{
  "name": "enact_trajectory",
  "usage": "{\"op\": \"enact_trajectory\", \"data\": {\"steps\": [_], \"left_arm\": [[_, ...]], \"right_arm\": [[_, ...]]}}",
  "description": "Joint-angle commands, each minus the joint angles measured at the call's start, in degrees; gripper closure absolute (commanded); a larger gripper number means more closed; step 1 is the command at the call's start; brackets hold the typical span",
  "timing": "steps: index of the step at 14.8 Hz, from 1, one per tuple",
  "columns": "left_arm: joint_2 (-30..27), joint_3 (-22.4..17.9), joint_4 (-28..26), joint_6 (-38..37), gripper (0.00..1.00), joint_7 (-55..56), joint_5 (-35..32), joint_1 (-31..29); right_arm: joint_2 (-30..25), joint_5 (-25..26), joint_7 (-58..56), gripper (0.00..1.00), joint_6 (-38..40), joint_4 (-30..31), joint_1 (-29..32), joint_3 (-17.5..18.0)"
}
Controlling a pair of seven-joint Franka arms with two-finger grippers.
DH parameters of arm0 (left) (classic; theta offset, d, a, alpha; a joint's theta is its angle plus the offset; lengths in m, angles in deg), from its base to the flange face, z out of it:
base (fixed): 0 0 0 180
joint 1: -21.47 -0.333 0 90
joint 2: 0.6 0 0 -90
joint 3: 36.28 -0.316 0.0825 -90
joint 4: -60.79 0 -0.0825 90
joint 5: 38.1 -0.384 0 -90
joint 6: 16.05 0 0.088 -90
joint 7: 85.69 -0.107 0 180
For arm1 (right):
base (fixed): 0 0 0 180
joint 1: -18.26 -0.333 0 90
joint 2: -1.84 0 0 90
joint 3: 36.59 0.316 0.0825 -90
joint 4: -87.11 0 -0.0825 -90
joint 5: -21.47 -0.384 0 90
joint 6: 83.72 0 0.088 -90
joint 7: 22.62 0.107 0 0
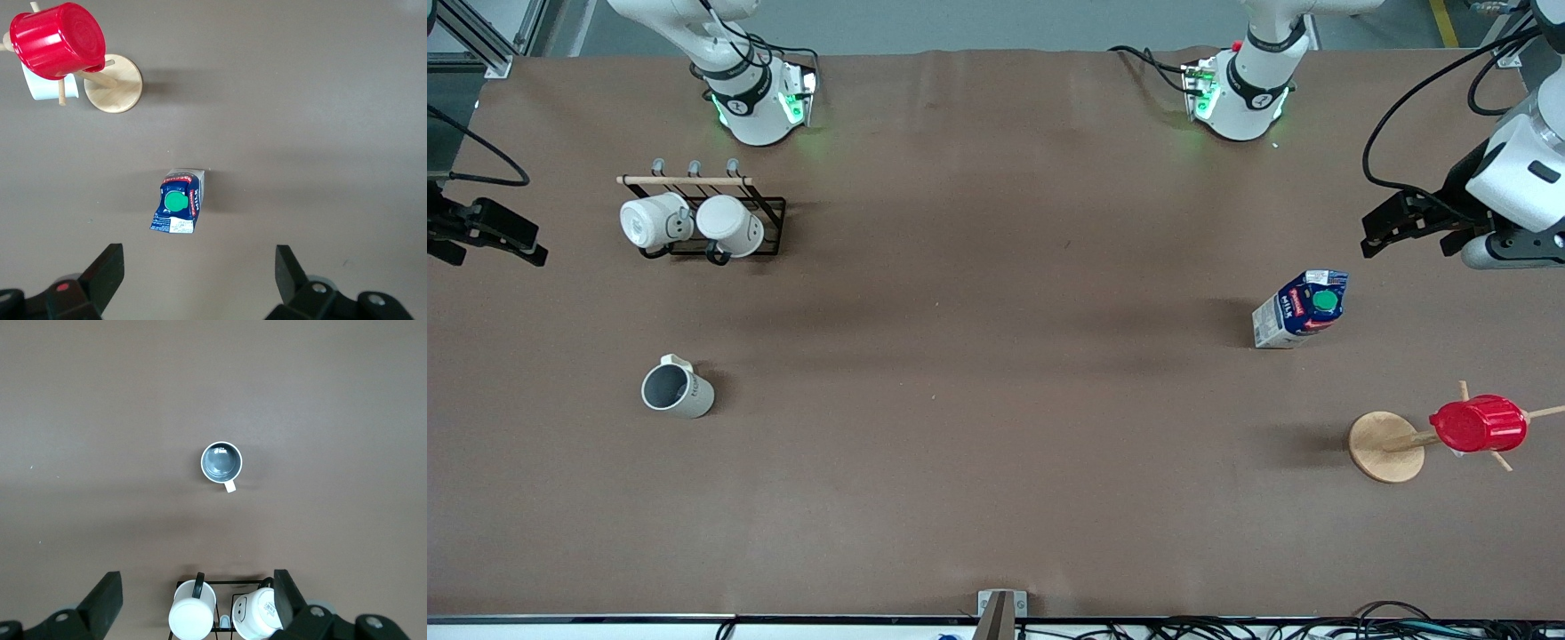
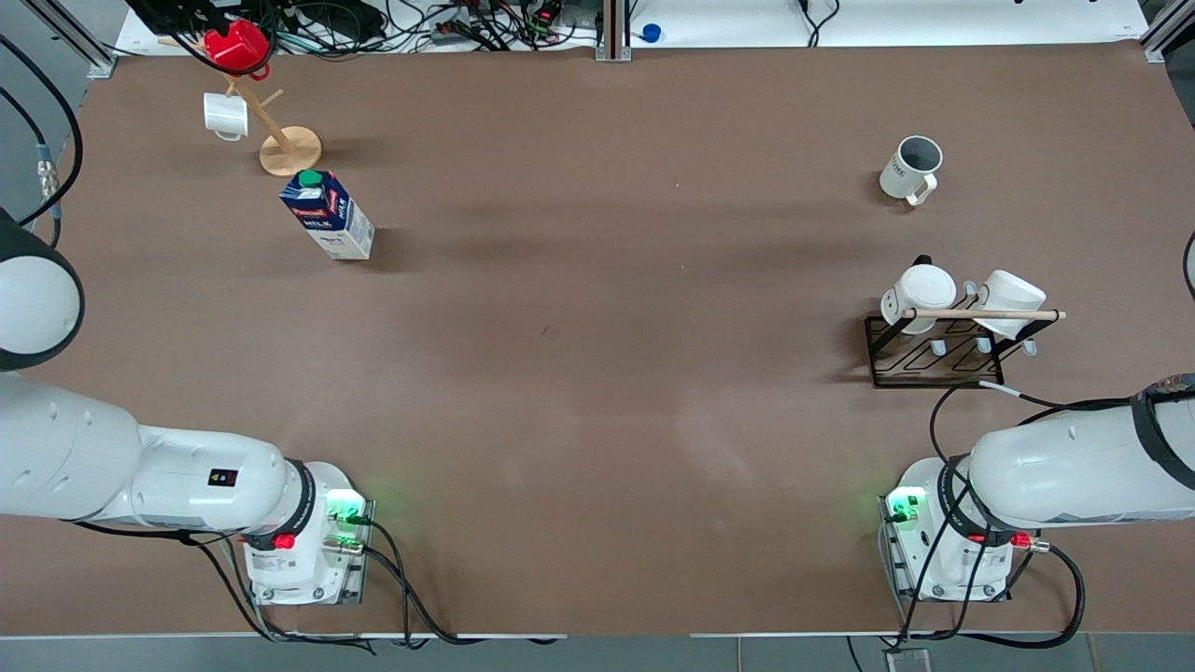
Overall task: Place cup and milk on table
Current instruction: 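Reach the right gripper to the white mug while the left gripper reaches the milk carton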
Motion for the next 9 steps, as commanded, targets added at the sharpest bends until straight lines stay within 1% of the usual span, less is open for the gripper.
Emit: {"op": "enact_trajectory", "data": {"steps": [1,9], "left_arm": [[-0.51,-0.3,-0.08,-0.57,0.0,-0.9,-0.19,0.26],[0.11,-0.3,0.27,-0.57,0.0,-0.81,-0.19,0.09]], "right_arm": [[-0.71,0.54,1.09,0.0,-0.29,0.73,-0.8,-0.48],[-0.71,0.71,0.92,0.0,-0.29,0.73,-0.8,-0.56]]}}
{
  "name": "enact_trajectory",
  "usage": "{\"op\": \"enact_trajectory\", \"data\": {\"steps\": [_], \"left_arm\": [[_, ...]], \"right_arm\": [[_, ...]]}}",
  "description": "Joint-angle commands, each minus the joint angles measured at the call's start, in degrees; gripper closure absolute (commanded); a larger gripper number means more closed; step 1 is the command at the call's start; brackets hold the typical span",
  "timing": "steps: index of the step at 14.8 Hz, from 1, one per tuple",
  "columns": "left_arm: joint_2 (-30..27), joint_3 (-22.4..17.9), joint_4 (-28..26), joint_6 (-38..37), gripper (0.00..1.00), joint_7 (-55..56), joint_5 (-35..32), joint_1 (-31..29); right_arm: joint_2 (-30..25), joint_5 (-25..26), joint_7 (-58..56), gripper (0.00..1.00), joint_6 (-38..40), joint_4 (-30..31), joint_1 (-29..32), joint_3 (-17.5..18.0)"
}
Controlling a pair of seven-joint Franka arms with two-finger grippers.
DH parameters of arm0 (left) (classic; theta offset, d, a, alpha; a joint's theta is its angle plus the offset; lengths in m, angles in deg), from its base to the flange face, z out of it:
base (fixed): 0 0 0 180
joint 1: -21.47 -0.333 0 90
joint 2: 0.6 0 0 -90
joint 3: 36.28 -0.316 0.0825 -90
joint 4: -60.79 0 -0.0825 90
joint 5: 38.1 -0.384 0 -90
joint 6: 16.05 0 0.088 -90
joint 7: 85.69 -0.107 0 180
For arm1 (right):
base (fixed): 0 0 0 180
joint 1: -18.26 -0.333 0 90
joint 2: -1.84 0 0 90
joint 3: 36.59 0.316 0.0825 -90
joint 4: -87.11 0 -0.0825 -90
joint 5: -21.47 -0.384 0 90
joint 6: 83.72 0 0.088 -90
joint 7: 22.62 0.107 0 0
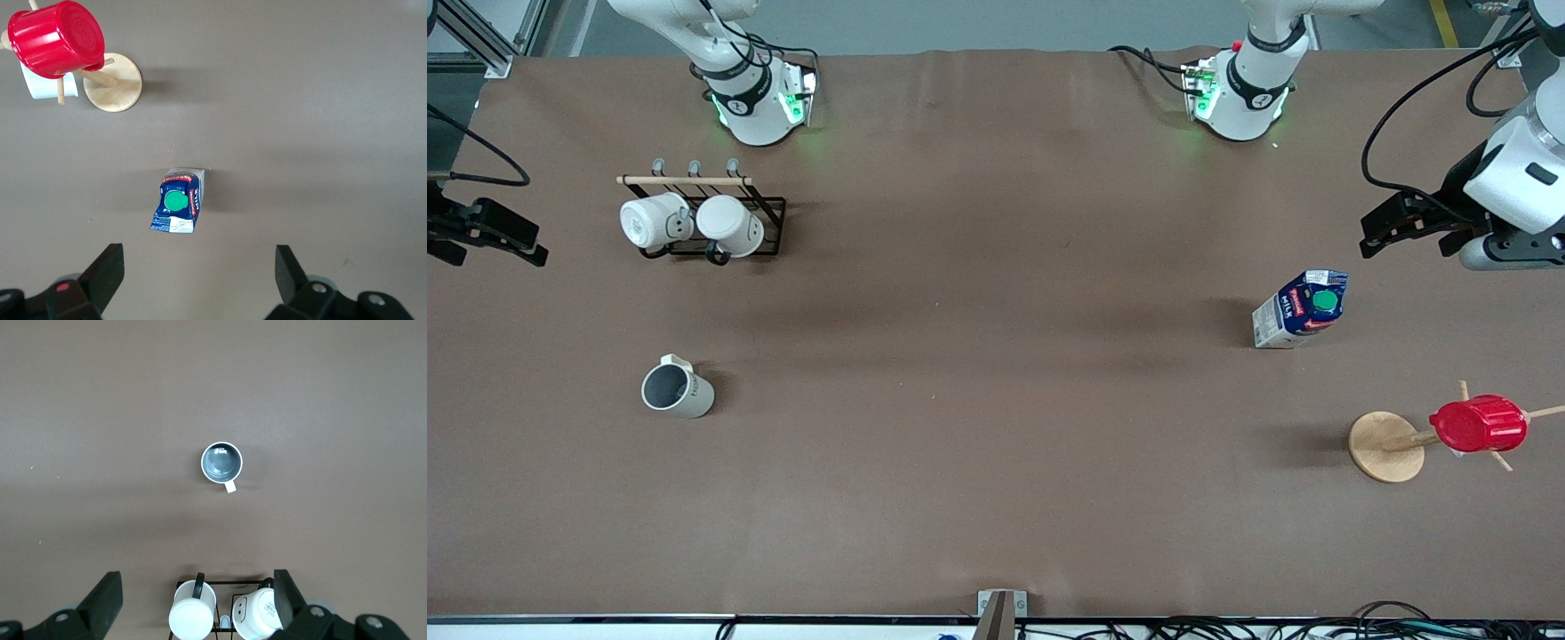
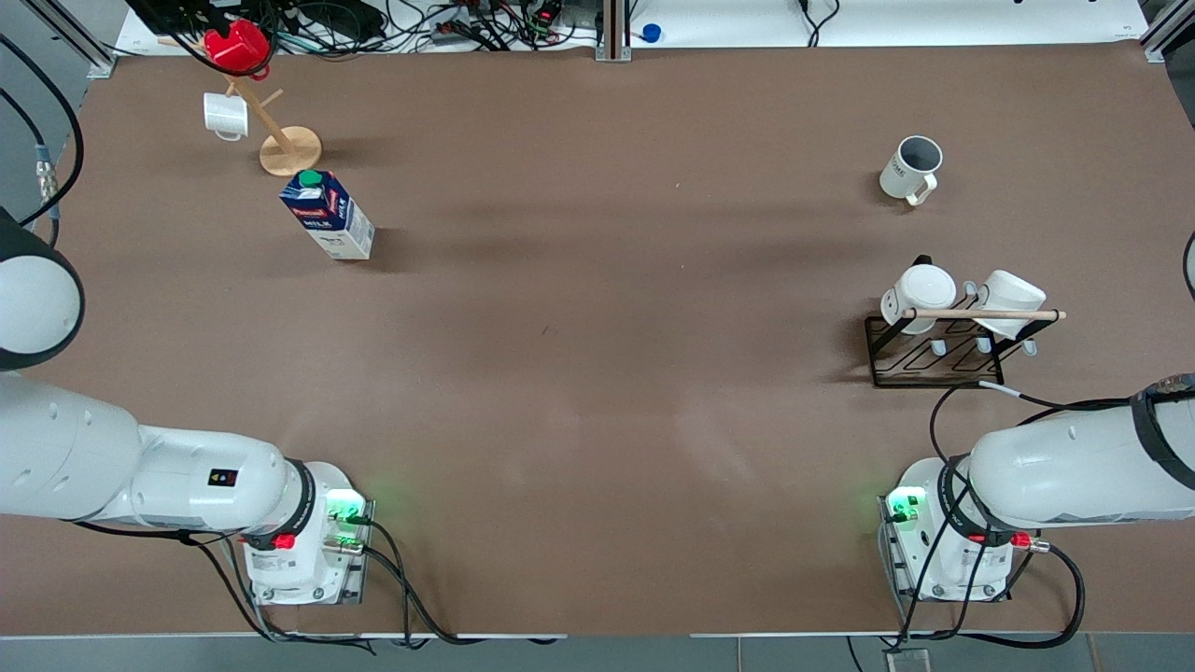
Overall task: Place cup and milk on table
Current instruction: 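Reach the right gripper to the white mug while the left gripper reaches the milk carton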
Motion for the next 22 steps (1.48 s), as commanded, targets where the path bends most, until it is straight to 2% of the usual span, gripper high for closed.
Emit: {"op": "enact_trajectory", "data": {"steps": [1,5,7,9,13,15,18,22], "left_arm": [[0.01,-0.39,0.12,-0.57,0.0,-0.55,-0.19,0.17],[0.97,-0.48,-3.12,1.7,0.0,-0.81,-0.28,0.0],[0.97,-0.39,-7.42,5.83,0.01,-0.81,-0.63,0.0],[1.06,-0.48,-12.34,11.44,0.01,-0.72,-0.8,0.09],[2.37,-0.56,-20.53,21.74,0.01,-0.81,-1.15,-0.61],[4.13,-0.56,-20.89,22.72,0.01,-0.81,-1.24,-1.58],[5.8,-0.56,-21.59,23.69,0.01,-0.81,-3.69,-1.67],[7.04,-0.48,-23.7,25.88,0.01,-0.63,-4.14,-1.76]], "right_arm": [[-0.71,0.71,0.99,0.0,-0.27,0.74,-0.75,-0.53],[-0.36,0.71,0.29,0.0,-0.8,0.82,-0.67,-0.53],[0.86,1.5,0.38,0.0,-1.93,1.61,-1.02,-0.61],[4.63,3.26,0.55,0.0,-5.44,3.19,-1.2,-0.61],[8.6,3.17,0.29,0.0,-18.51,13.8,-0.84,-0.61],[11.23,2.65,-1.37,0.0,-25.2,17.42,-0.23,-0.7],[17.64,2.56,-3.91,0.0,-32.24,17.61,1.26,-1.14],[22.4,0.63,-5.86,0.0,-36.13,17.87,2.06,-1.49]]}}
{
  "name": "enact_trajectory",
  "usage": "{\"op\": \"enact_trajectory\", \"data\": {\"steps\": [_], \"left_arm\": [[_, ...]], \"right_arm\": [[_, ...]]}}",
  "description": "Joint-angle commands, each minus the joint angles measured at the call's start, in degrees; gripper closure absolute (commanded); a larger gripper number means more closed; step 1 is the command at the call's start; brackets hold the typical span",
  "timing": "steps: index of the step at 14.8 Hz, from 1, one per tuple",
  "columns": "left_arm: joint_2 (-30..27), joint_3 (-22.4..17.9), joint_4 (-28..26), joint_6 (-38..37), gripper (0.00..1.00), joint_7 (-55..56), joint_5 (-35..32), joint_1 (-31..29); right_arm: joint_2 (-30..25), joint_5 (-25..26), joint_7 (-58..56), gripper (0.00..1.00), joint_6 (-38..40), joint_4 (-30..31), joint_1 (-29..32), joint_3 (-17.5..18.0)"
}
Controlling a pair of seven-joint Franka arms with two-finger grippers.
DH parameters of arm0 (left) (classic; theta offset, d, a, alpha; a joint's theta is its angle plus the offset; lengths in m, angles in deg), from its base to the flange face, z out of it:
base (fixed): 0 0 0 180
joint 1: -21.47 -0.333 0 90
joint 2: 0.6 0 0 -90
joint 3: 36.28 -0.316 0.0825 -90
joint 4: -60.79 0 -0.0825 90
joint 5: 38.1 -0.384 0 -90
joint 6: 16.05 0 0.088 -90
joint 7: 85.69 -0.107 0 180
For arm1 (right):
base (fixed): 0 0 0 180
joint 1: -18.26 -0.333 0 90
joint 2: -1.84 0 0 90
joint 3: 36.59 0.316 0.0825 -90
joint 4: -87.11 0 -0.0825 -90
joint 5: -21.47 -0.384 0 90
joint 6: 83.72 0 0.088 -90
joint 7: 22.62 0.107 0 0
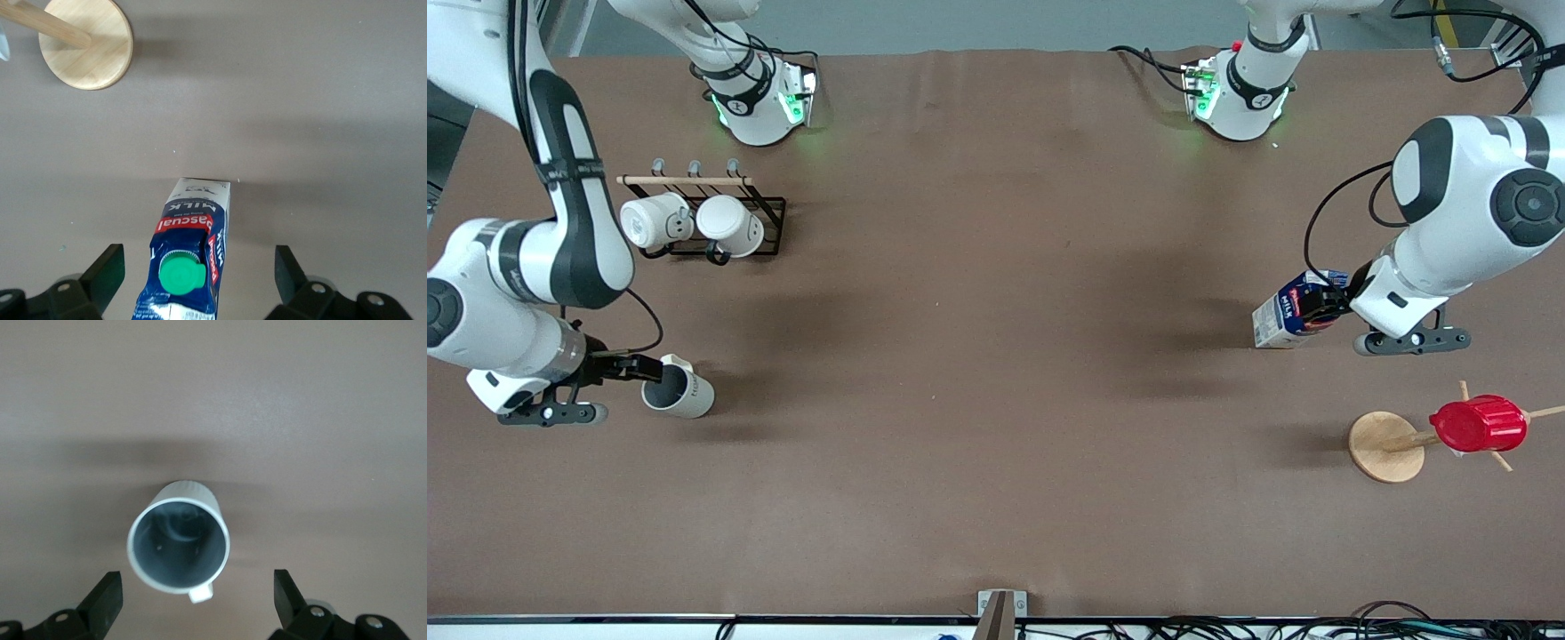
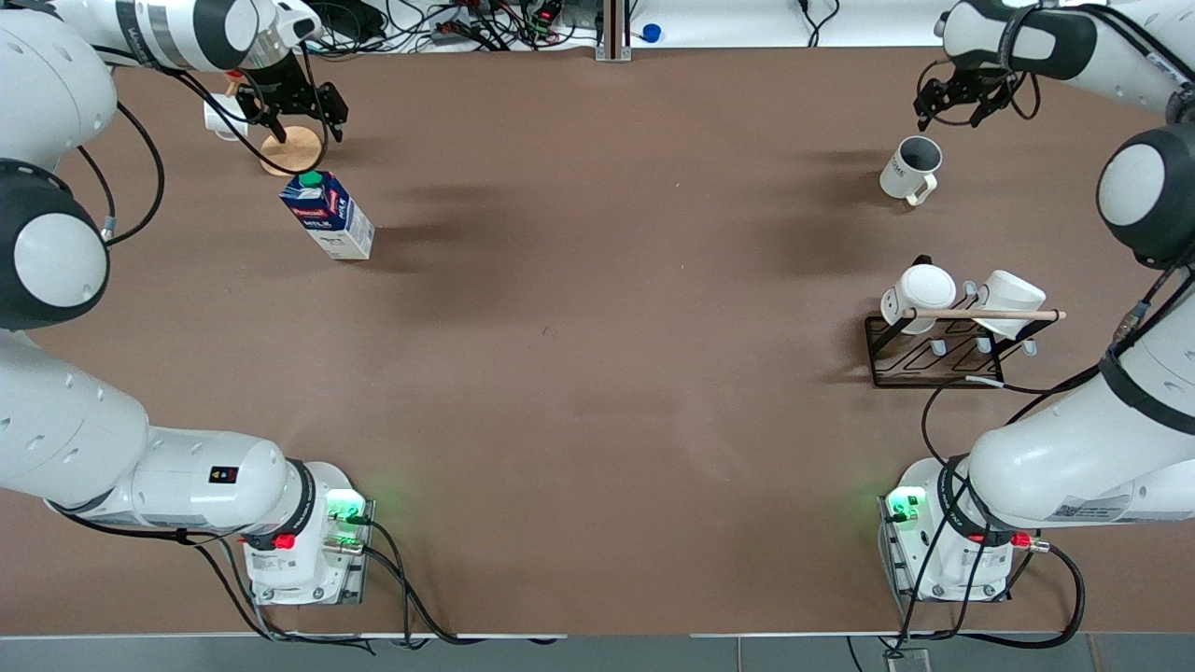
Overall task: Place cup and milk on table
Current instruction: 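Grasp the white mug with the right gripper while the left gripper grasps the carton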
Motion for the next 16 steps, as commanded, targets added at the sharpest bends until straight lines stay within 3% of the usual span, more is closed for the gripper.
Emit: {"op": "enact_trajectory", "data": {"steps": [1,5,8,10,11,16], "left_arm": [[-0.04,-0.06,-2.86,2.93,0.01,-0.54,-0.99,0.01],[-0.04,-0.06,-5.68,5.31,0.01,-0.81,-1.08,-1.04],[-0.04,-0.06,-7.96,7.24,0.01,-0.98,-1.95,-1.13],[-0.04,0.03,-8.94,7.77,0.01,-0.98,-1.96,-1.3],[-0.04,0.03,-9.11,7.77,0.01,-0.98,-1.96,-1.65],[-0.22,0.12,-10.34,7.77,0.03,-0.98,-1.96,-1.92]], "right_arm": [[2.16,-1.18,-1.45,0.0,-1.4,0.29,0.68,0.27],[3.49,-2.32,-5.58,0.0,-4.47,3.1,1.12,0.27],[4.02,-2.41,-6.46,0.0,-11.39,7.65,1.39,0.27],[4.37,-3.2,-6.55,0.06,-12.21,8.02,1.39,0.27],[4.45,-3.37,-6.55,0.14,-12.21,8.02,1.39,0.27],[4.37,-3.55,-6.28,0.9,-11.86,7.58,1.39,0.27]]}}
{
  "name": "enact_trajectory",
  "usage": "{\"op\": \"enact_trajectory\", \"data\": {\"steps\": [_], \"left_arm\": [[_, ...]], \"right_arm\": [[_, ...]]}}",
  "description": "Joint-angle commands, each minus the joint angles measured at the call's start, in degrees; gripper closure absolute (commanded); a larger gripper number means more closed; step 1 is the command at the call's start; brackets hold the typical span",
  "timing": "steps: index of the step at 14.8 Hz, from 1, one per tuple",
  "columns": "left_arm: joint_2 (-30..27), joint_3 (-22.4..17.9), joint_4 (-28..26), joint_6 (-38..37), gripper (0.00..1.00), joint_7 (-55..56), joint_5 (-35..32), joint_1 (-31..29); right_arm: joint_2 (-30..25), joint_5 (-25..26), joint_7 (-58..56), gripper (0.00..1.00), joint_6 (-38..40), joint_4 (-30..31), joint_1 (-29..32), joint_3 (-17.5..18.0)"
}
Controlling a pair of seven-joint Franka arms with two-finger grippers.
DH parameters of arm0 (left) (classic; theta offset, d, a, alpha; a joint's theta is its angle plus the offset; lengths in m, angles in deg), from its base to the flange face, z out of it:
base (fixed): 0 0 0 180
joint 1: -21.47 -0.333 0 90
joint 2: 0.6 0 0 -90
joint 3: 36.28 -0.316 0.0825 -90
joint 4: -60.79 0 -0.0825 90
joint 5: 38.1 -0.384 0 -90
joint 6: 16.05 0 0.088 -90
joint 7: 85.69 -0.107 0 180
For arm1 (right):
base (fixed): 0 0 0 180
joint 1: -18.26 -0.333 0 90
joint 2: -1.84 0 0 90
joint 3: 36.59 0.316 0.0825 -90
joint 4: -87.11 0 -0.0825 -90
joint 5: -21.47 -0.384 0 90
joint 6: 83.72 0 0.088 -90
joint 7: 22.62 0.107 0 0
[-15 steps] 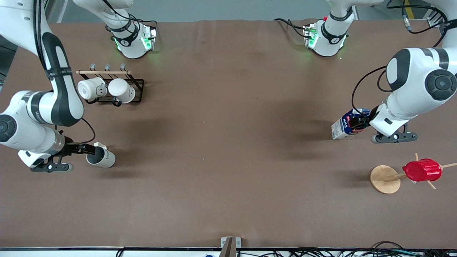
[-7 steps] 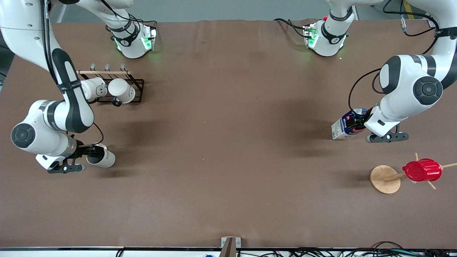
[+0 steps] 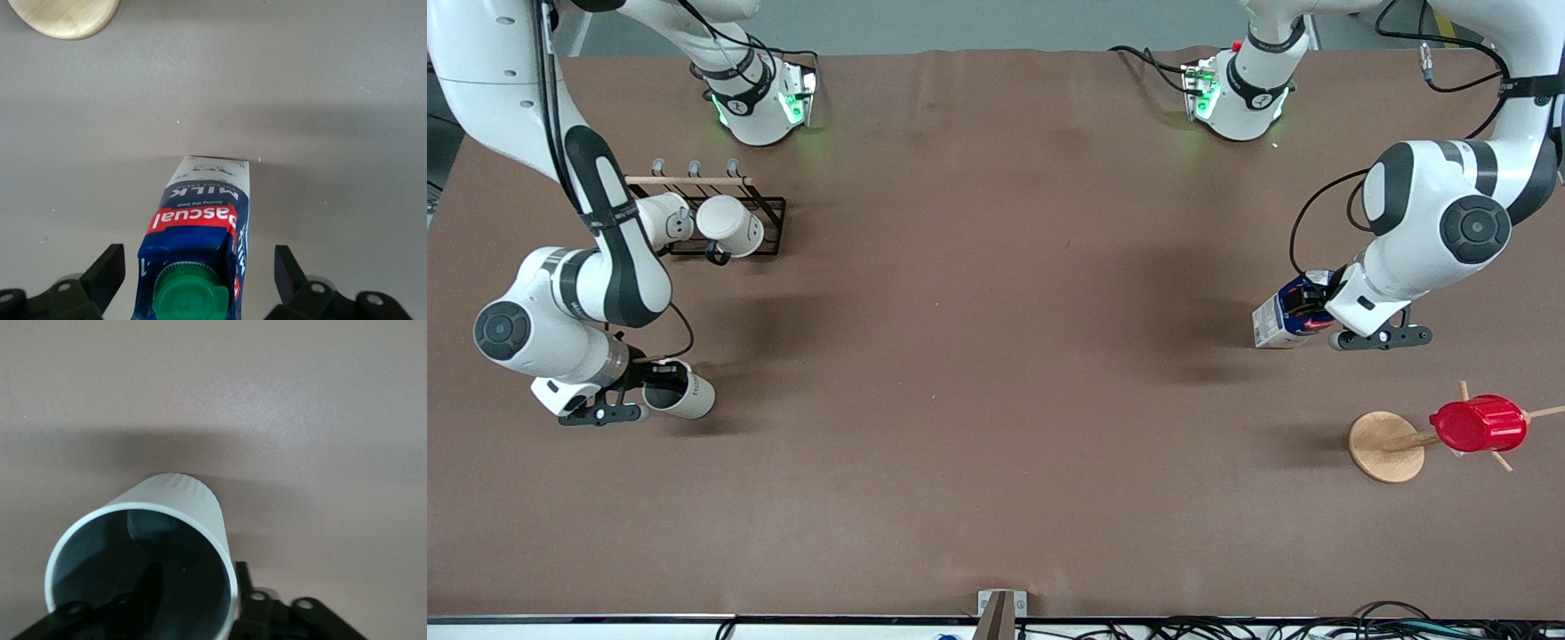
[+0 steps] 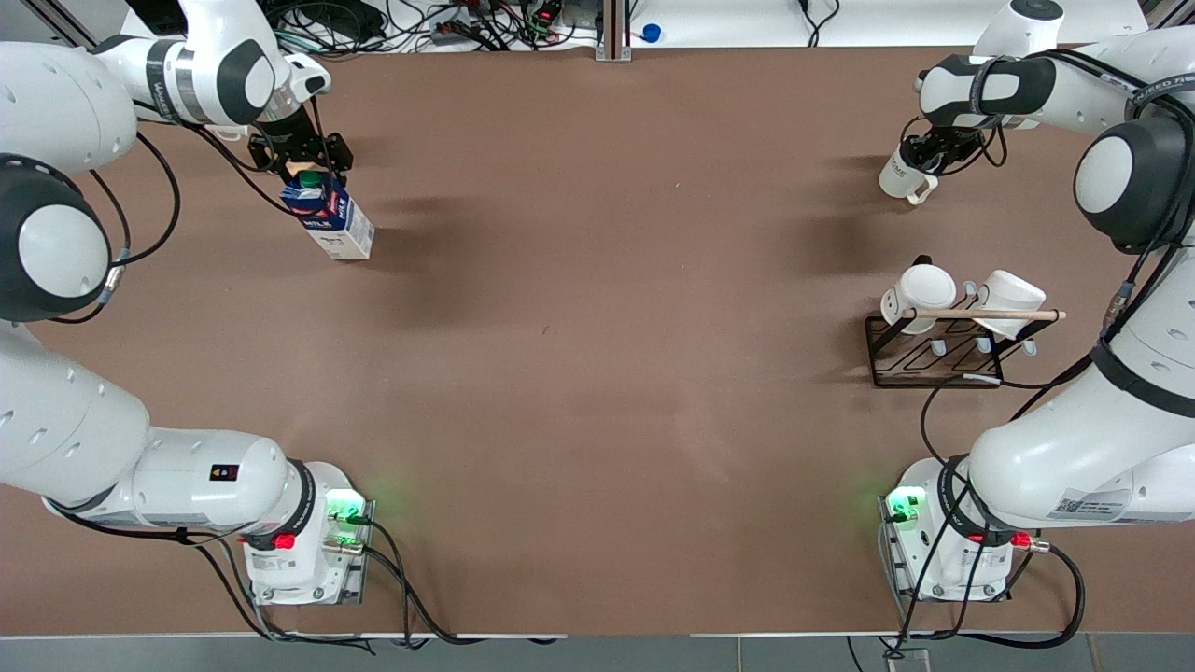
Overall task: Place cup and milk on table
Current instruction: 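Grasp the white mug with the right gripper while the left gripper grasps the carton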
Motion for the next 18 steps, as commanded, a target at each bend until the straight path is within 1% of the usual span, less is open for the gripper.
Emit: {"op": "enact_trajectory", "data": {"steps": [1,3,4,5,7,9,11,12,14,16,18], "left_arm": [[-1.13,0.12,-1.04,1.01,0.1,-0.97,-1.03,-0.5],[-1.48,0.12,-1.04,1.01,0.48,-0.97,-1.03,-0.5],[-1.65,0.12,-0.95,0.92,0.61,-0.97,-1.03,-0.41],[-2.0,0.21,-0.6,0.57,0.68,-0.88,-1.03,-0.41],[-3.4,0.39,0.28,0.13,0.78,-0.88,-1.03,-0.33],[-4.29,1.0,3.43,-3.28,0.81,-0.36,-1.03,0.11],[-4.12,3.98,8.34,-9.68,0.82,0.34,-0.94,0.2],[-3.86,5.56,10.46,-11.72,0.82,0.44,-0.68,0.2],[-3.42,8.28,12.84,-12.62,0.82,0.78,-0.24,0.29],[-2.8,11.36,13.81,-12.53,0.82,1.93,-0.15,0.47],[-0.7,14.87,16.09,-12.53,0.83,4.55,0.03,0.73]], "right_arm": [[-0.82,-1.89,-1.05,0.99,-0.22,0.77,0.64,0.36],[-0.91,-3.65,-1.23,1.0,0.04,0.59,0.64,0.28],[-0.91,-3.92,-1.06,1.0,0.22,0.24,0.55,0.28],[-0.99,-4.27,-0.97,1.0,1.52,-0.19,0.47,0.28],[-1.87,-6.81,0.08,1.0,7.65,-2.47,-0.15,0.28],[-3.79,-7.61,3.93,1.0,12.33,-3.71,-1.11,0.28],[-6.43,-7.61,10.51,1.0,15.05,-3.54,-2.95,0.54],[-7.66,-7.7,14.55,1.0,16.55,-3.36,-4.27,0.8],[-9.95,-7.61,23.34,1.0,18.84,-3.1,-6.82,2.29],[-11.01,-7.53,34.05,1.0,19.38,-3.01,-7.71,6.75],[-11.28,-6.91,45.29,1.0,18.94,-3.01,-7.88,12.73]]}}
